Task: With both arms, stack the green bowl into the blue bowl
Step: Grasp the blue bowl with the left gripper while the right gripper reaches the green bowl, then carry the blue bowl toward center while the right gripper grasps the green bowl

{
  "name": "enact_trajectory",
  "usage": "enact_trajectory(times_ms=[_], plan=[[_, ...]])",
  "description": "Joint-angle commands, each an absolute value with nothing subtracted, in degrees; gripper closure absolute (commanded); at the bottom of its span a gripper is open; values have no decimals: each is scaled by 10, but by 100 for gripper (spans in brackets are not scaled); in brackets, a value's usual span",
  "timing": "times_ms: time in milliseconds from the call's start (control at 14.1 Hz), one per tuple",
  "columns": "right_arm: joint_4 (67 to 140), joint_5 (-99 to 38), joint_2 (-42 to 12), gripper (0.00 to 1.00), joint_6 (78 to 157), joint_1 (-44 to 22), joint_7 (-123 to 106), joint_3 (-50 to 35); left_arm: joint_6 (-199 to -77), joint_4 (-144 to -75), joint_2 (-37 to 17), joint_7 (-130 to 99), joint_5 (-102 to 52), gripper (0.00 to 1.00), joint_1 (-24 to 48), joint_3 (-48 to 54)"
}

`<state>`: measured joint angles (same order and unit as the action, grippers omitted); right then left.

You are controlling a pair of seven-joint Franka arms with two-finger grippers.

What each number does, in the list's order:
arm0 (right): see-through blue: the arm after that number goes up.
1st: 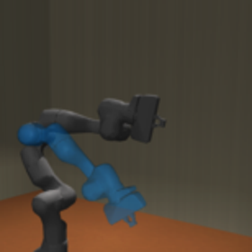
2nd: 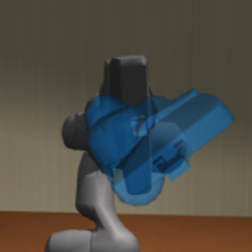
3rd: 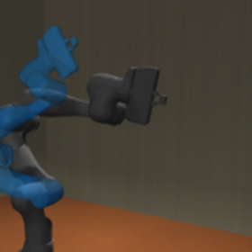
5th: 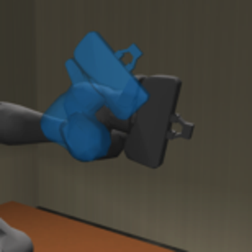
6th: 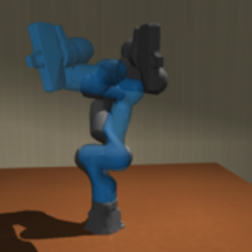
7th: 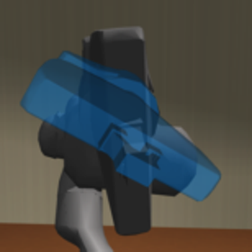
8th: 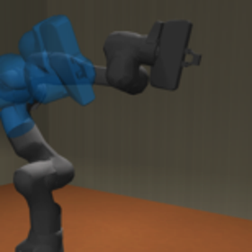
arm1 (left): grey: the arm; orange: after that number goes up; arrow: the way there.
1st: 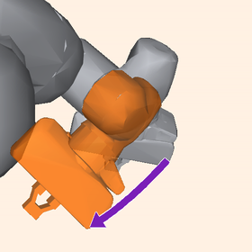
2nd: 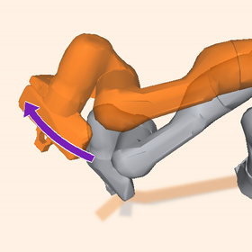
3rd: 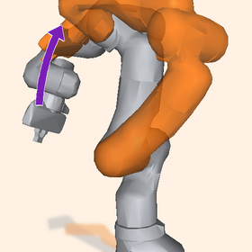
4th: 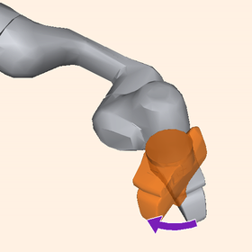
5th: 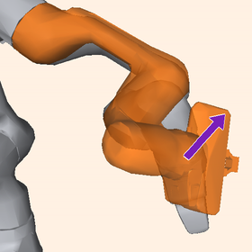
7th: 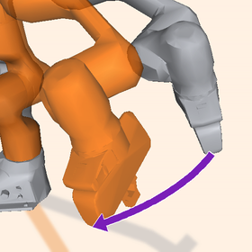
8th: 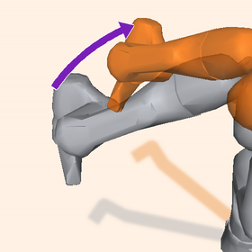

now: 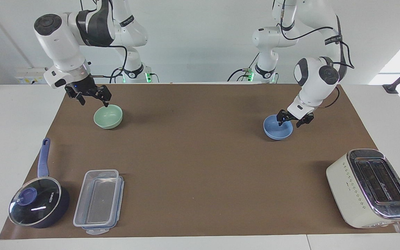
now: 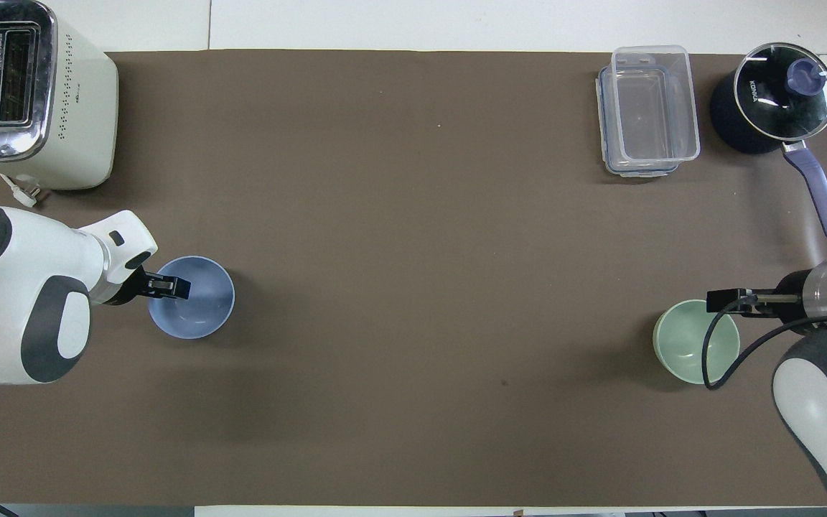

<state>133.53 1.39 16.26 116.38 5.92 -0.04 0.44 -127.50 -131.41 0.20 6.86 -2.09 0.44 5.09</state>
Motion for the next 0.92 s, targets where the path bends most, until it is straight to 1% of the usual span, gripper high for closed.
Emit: enact_trajectory(times_ms=[0, 71, 142, 213, 284, 426, 568, 639, 710, 781, 852], plan=[[1405, 4, 174, 0, 1242, 89, -45, 1, -1302, -1325, -8, 76, -3, 38, 4, 48], [1418, 4, 167, 0, 1264, 103, -62, 1, -1315, -1325, -11, 76, 14, 43, 3, 48], [1425, 4, 155, 0, 1282, 119, -85, 1, -1319, -1325, -15, 78, 26, 54, 3, 48], [1429, 4, 144, 0, 1295, 134, -106, 1, -1320, -1325, -16, 78, 30, 78, 2, 48], [1440, 4, 133, 0, 1315, 147, -125, 1, -1320, -1322, -17, 78, 30, 100, 1, 47], [1458, 4, 126, 0, 1334, 152, -130, 1, -1312, -1304, -22, 62, 29, 100, 1, 47], [1467, 4, 115, 0, 1335, 154, -131, 1, -1264, -1256, -39, 0, 29, 100, 10, 50], [1470, 4, 113, 0, 1336, 153, -131, 1, -1213, -1205, -53, -33, 23, 100, 21, 53], [1470, 4, 113, 3, 1335, 153, -131, 1, -1161, -1155, -71, -62, 7, 100, 39, 53], [1470, 4, 113, 7, 1336, 152, -131, 1, -1111, -1104, -88, -97, -28, 100, 64, 53], [1471, 4, 113, 21, 1336, 152, -131, 1, -1091, -1074, -97, -138, -62, 100, 90, 52]])
